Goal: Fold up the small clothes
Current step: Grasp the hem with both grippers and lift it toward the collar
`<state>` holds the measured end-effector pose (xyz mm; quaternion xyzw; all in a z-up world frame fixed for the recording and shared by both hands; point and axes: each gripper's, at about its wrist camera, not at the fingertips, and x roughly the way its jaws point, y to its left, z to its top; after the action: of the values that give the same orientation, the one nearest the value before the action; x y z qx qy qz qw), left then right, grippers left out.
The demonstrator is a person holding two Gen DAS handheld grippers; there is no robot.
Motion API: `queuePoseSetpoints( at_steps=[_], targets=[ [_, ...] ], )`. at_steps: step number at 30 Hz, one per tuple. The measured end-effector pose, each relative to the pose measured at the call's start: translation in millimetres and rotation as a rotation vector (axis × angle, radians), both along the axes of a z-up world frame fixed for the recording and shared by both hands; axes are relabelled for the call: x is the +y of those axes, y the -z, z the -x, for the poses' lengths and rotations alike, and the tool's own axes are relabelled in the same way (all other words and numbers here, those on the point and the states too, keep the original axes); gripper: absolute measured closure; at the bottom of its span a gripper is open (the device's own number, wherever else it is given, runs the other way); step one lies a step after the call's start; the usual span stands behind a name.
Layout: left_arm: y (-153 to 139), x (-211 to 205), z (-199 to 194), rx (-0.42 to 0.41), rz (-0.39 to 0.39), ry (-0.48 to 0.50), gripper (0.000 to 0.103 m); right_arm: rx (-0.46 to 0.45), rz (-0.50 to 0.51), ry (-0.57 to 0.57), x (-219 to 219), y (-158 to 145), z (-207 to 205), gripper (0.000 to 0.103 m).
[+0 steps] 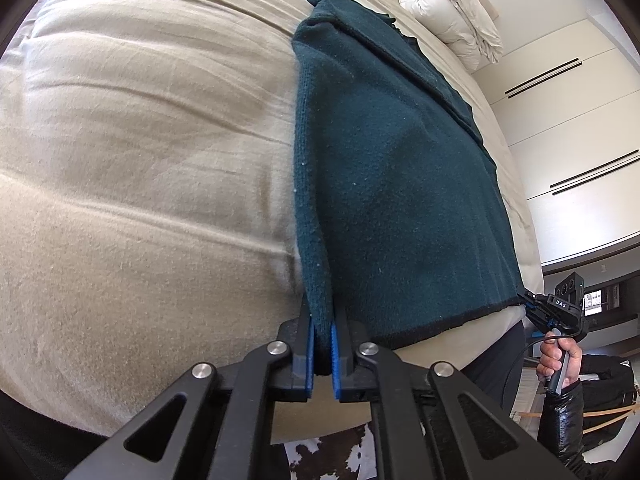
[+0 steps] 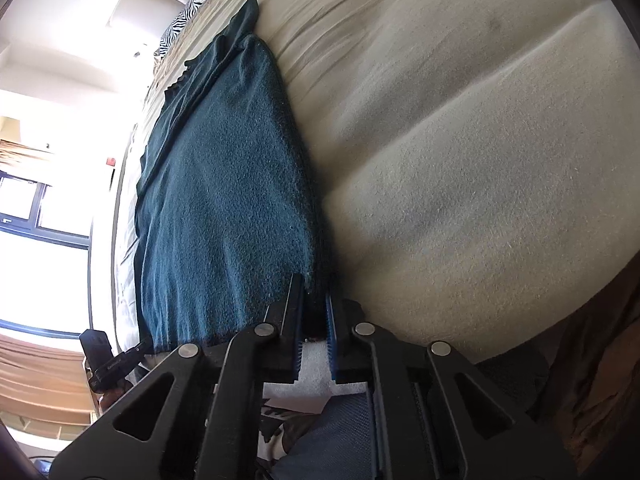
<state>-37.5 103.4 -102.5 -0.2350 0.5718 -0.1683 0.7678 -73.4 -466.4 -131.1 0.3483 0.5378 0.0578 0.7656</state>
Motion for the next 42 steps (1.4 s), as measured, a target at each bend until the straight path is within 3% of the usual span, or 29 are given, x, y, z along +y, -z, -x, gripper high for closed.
queuePoseSetpoints(
  at_steps=[8, 25, 42],
  targets=[
    [-8.2, 9.4, 0.7, -0.014, 0.032, -0.001, 0.097, -0.048, -0.007, 0.002, 1.7, -15.1, -1.1, 0.097],
    [-56.1, 28.8, -18.1, -0.115, 0.274, -0.068, 0.097, -0.208, -0.163, 0.057, 1.0, -71.9, -21.0, 0.097],
    [-85.2, 45.1, -68.4, -0.181, 0.321, -0.132, 0.097, -0.289, -0.157, 0.080, -5.7, -111.4, -69.4, 0.097]
  ],
)
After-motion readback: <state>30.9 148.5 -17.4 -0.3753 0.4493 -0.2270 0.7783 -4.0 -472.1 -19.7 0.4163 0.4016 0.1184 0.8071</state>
